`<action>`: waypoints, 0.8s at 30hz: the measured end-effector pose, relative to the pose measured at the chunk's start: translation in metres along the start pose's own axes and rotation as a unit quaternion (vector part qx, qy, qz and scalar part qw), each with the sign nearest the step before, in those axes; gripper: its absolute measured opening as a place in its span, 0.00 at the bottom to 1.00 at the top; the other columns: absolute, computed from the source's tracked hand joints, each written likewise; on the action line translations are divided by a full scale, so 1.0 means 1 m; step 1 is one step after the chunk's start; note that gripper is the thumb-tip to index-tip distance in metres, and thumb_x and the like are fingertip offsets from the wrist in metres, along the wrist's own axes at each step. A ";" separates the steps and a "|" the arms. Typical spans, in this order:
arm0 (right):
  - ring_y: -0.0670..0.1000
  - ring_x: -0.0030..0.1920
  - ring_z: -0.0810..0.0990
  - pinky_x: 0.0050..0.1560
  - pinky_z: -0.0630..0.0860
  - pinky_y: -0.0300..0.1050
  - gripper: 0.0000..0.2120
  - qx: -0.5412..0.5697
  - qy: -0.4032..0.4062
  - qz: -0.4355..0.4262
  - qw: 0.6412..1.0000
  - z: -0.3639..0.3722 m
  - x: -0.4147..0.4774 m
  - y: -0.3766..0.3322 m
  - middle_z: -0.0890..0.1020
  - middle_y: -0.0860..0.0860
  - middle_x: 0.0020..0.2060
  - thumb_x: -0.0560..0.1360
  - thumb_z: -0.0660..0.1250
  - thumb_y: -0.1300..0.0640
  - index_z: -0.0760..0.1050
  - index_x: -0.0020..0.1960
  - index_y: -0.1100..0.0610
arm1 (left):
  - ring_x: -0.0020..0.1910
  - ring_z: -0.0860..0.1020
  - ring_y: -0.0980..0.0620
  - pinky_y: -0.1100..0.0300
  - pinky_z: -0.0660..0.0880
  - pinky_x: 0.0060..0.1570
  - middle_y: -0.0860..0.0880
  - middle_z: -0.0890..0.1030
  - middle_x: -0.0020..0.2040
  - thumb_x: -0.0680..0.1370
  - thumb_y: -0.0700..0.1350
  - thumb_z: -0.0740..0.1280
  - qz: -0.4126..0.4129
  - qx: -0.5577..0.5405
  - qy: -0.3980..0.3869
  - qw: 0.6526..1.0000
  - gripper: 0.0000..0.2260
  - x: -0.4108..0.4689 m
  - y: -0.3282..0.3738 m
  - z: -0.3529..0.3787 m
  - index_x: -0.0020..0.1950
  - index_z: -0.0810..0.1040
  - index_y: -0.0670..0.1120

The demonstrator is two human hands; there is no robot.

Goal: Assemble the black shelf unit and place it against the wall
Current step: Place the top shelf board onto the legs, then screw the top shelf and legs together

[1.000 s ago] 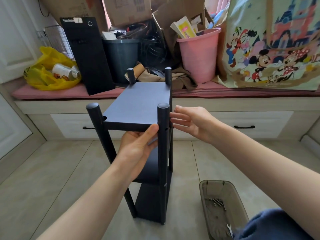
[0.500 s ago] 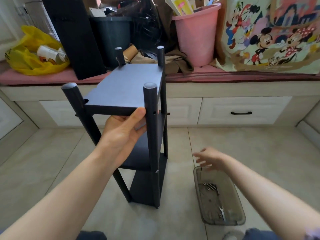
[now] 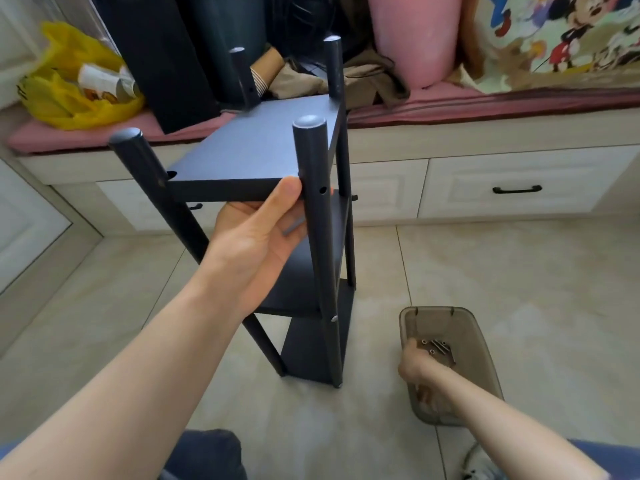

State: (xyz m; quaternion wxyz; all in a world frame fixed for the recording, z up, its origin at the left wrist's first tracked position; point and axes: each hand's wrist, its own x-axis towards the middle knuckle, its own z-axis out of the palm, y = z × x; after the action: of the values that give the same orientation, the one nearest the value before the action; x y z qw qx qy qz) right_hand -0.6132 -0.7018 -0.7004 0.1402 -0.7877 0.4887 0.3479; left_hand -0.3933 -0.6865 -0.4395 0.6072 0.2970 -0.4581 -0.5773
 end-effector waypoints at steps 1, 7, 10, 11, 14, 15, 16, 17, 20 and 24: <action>0.55 0.54 0.78 0.33 0.76 0.43 0.10 0.188 0.001 0.087 0.978 0.002 0.007 -0.011 0.78 0.64 0.59 0.81 0.62 0.63 0.68 0.61 0.63 | 0.62 0.81 0.43 0.53 0.79 0.58 0.47 0.85 0.57 0.78 0.46 0.68 0.000 0.003 -0.002 1.000 0.09 0.000 0.000 -0.001 0.54 0.85 0.46; 0.60 0.71 0.70 0.68 0.70 0.49 0.35 0.406 -0.027 0.074 0.911 0.008 0.025 -0.038 0.67 0.61 0.74 0.79 0.62 0.59 0.47 0.79 0.63 | 0.62 0.81 0.42 0.53 0.78 0.58 0.46 0.85 0.57 0.78 0.45 0.68 0.003 0.007 -0.005 1.000 0.09 0.000 0.001 -0.001 0.56 0.84 0.44; 0.58 0.69 0.72 0.66 0.71 0.47 0.29 0.378 -0.039 0.015 0.925 0.006 0.026 -0.048 0.70 0.59 0.72 0.79 0.64 0.54 0.59 0.76 0.62 | 0.62 0.81 0.43 0.53 0.78 0.58 0.46 0.85 0.56 0.78 0.45 0.68 0.002 0.007 -0.001 1.000 0.09 0.000 0.001 -0.001 0.55 0.84 0.45; 0.58 0.68 0.73 0.65 0.72 0.47 0.26 0.389 -0.039 0.006 0.920 0.006 0.027 -0.048 0.72 0.59 0.71 0.81 0.62 0.52 0.62 0.75 0.61 | 0.62 0.81 0.42 0.53 0.79 0.58 0.46 0.85 0.56 0.77 0.45 0.69 0.000 0.007 0.001 1.000 0.09 0.000 0.001 -0.001 0.55 0.83 0.45; 0.58 0.67 0.75 0.65 0.73 0.49 0.17 0.411 -0.014 -0.019 0.911 0.008 0.031 -0.043 0.75 0.58 0.68 0.84 0.55 0.52 0.70 0.69 0.57 | 0.61 0.82 0.42 0.52 0.79 0.57 0.46 0.85 0.56 0.77 0.46 0.69 -0.003 0.006 0.007 1.000 0.09 0.000 0.002 0.000 0.54 0.83 0.45; 0.57 0.65 0.76 0.60 0.76 0.46 0.12 0.407 -0.003 -0.014 0.913 0.011 0.034 -0.039 0.77 0.58 0.64 0.84 0.55 0.55 0.74 0.61 0.56 | 0.61 0.82 0.42 0.52 0.79 0.57 0.46 0.85 0.55 0.77 0.46 0.69 -0.003 0.006 0.007 1.000 0.08 0.000 0.002 0.000 0.53 0.84 0.46; 0.57 0.60 0.78 0.51 0.77 0.42 0.10 0.403 0.001 0.001 0.915 0.015 0.038 -0.035 0.79 0.57 0.58 0.83 0.55 0.57 0.75 0.53 0.55 | 0.61 0.82 0.42 0.53 0.79 0.58 0.46 0.86 0.55 0.77 0.46 0.69 -0.004 0.008 0.006 1.000 0.08 0.000 0.002 0.000 0.52 0.85 0.46; 0.56 0.55 0.79 0.42 0.75 0.39 0.11 0.406 0.000 0.024 0.913 0.021 0.042 -0.031 0.79 0.55 0.52 0.82 0.56 0.58 0.74 0.44 0.55 | 0.61 0.82 0.43 0.53 0.78 0.58 0.47 0.86 0.55 0.77 0.46 0.69 -0.005 0.010 0.006 1.000 0.08 0.000 0.003 0.000 0.52 0.85 0.47; 0.55 0.51 0.78 0.47 0.74 0.42 0.08 0.412 -0.010 0.058 0.909 0.037 0.051 -0.025 0.79 0.55 0.50 0.80 0.60 0.58 0.77 0.47 0.56 | 0.61 0.82 0.42 0.53 0.79 0.58 0.46 0.86 0.55 0.76 0.45 0.69 -0.008 0.011 0.010 1.000 0.07 -0.001 0.003 0.001 0.52 0.85 0.46; 0.57 0.66 0.75 0.63 0.72 0.45 0.18 0.407 -0.017 0.028 0.913 0.051 0.061 -0.034 0.77 0.56 0.66 0.81 0.59 0.61 0.72 0.70 0.56 | 0.61 0.82 0.42 0.52 0.79 0.57 0.46 0.86 0.55 0.76 0.45 0.69 -0.013 0.021 0.017 1.000 0.08 -0.001 0.005 0.001 0.51 0.85 0.45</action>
State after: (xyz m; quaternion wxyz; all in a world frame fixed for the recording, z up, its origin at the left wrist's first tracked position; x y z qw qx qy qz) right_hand -0.5880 -0.6978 -0.7832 0.4473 -0.6420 0.6077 0.1360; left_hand -0.3925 -0.6849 -0.4351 0.6010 0.3254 -0.4557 -0.5703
